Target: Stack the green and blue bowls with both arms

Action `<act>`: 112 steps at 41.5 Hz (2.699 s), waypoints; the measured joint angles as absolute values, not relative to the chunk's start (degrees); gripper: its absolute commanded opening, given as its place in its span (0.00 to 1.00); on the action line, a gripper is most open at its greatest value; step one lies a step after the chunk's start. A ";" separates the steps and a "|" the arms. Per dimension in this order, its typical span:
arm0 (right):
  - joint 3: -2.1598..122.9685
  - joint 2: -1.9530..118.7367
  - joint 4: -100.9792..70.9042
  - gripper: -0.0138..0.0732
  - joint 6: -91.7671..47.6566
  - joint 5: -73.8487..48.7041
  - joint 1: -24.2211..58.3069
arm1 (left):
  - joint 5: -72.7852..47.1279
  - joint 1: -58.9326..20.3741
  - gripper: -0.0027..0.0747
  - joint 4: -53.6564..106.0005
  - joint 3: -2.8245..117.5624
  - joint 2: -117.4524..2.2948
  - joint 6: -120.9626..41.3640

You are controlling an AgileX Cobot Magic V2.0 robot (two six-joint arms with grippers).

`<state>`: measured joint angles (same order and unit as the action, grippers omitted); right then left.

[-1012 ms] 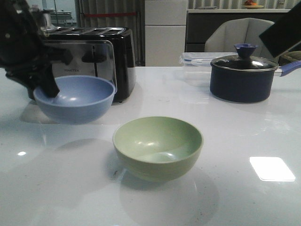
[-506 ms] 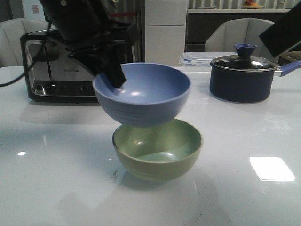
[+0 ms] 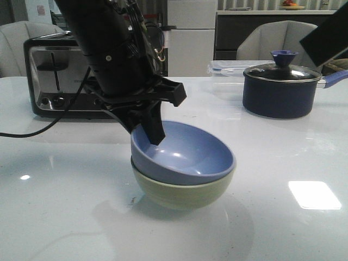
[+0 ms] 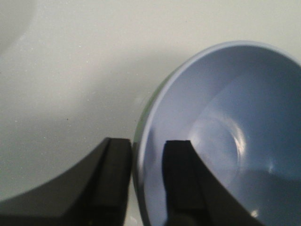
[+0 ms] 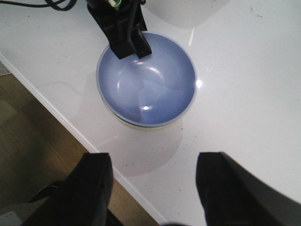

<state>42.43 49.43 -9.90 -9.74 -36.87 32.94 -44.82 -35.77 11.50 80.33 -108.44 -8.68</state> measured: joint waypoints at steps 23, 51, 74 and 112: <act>42.43 49.43 -9.90 0.73 -9.74 -36.87 32.94 | -45.16 -35.77 0.63 5.48 75.23 -90.02 -8.68; 42.43 49.43 -9.87 0.73 -9.74 -36.96 32.94 | -43.87 -35.77 0.62 4.02 40.84 -43.22 -8.72; 42.43 49.43 -7.71 0.22 -9.74 -37.72 32.94 | -43.87 -35.77 0.16 -1.59 37.95 -40.10 -2.57; 42.43 49.43 -7.71 0.22 -9.74 -37.83 32.94 | -25.01 -15.58 0.16 0.00 22.13 -17.66 -2.63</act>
